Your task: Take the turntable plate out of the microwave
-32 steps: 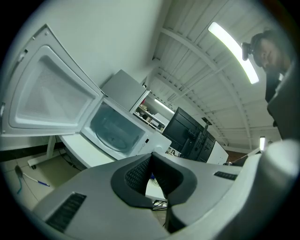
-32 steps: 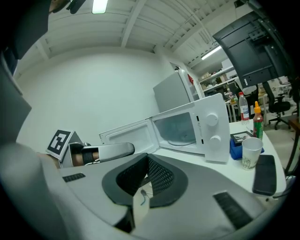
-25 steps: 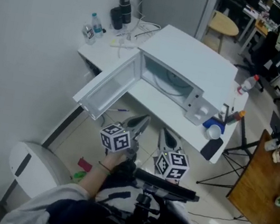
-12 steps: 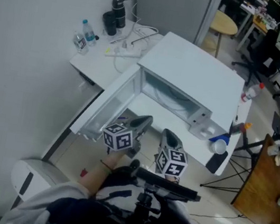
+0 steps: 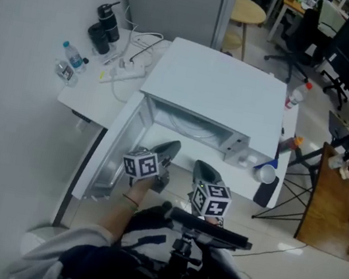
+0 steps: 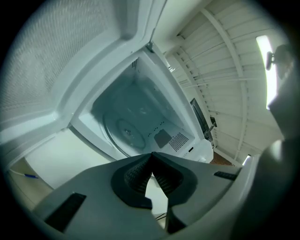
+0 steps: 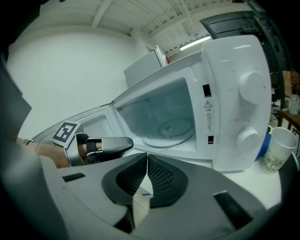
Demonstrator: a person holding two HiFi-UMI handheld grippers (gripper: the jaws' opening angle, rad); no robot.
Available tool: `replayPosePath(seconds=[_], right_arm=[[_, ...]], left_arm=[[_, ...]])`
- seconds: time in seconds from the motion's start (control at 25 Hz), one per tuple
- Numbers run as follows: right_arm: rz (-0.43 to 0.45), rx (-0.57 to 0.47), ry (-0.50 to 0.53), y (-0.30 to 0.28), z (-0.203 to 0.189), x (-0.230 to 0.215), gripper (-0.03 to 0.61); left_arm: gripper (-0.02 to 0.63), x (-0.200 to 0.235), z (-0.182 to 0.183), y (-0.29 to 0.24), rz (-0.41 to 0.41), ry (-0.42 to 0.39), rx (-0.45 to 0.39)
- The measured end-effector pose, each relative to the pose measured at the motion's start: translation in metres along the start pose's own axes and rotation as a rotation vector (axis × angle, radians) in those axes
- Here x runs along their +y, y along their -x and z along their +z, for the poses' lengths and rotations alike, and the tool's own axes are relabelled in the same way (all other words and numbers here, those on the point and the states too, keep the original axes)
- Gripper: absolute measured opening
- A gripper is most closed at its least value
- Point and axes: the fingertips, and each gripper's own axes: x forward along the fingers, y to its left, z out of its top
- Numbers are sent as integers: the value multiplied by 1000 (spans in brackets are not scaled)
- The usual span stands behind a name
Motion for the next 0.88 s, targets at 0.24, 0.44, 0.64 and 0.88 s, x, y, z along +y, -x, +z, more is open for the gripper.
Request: replayPosePath(seconds=[0.24, 0.44, 0.64, 0.88], right_arm=[[-32, 14, -21, -3, -2, -13, 5], [-37, 24, -31, -10, -4, -17, 5], [-27, 34, -21, -15, -4, -14, 5], [-46, 51, -17, -11, -10, -21, 5]], left_arm=[[4, 18, -8, -26, -2, 54, 63], [65, 35, -4, -41, 28, 91, 79], [86, 54, -8, -48, 59, 227, 87], [98, 63, -6, -60, 61, 358, 54]])
